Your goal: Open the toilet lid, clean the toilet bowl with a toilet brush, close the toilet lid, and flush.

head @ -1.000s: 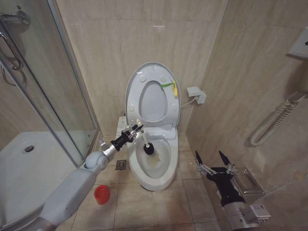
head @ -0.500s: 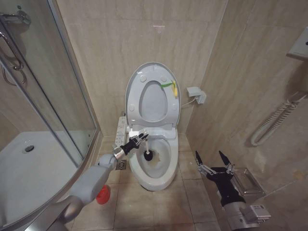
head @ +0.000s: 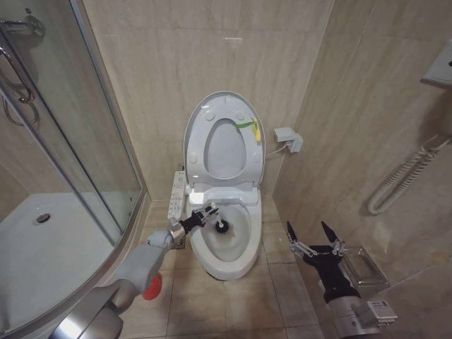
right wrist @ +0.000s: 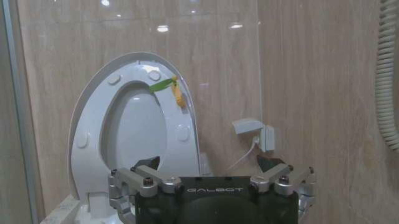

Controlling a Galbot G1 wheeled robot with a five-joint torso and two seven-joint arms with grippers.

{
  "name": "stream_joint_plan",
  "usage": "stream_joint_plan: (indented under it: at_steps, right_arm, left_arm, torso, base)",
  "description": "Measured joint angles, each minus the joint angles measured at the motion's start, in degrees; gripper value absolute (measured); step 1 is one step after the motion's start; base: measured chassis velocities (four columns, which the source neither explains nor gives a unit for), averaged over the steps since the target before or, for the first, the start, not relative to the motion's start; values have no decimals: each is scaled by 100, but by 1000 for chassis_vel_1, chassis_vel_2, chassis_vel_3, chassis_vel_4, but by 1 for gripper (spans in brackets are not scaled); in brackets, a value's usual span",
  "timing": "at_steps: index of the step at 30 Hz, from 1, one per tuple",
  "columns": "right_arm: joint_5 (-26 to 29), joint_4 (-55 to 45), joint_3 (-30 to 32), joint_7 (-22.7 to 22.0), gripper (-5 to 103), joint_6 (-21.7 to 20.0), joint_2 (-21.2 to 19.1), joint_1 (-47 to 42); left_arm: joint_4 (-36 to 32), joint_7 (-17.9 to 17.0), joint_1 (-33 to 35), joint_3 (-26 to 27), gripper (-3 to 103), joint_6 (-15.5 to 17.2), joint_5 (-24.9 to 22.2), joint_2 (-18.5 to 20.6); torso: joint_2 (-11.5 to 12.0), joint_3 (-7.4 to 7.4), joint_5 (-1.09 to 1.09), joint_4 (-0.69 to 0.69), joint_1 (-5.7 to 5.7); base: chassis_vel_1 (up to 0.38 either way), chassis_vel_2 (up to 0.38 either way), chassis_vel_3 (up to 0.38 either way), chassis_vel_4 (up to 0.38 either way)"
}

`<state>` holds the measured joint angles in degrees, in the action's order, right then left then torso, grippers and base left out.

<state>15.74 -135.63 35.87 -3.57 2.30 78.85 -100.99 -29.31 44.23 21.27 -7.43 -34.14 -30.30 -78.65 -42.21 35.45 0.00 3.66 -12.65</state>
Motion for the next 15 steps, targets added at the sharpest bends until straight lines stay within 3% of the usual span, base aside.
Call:
stream_joint_plan:
  at_steps: [11,15]
  right_arm:
    - [0,0,0,0,100,0,0,0]
    - [0,0,0,-1,100,0,0,0]
  left_arm:
    - [-451,-94,-36,57,19,-24,-282,-257]
    - [35,54,-103,163,19,-210,-268,-496]
  torso:
    - [0,0,1,2,0]
    - [0,0,0,2,0]
  base:
    - [0,0,0,0]
    - [0,0,0,0]
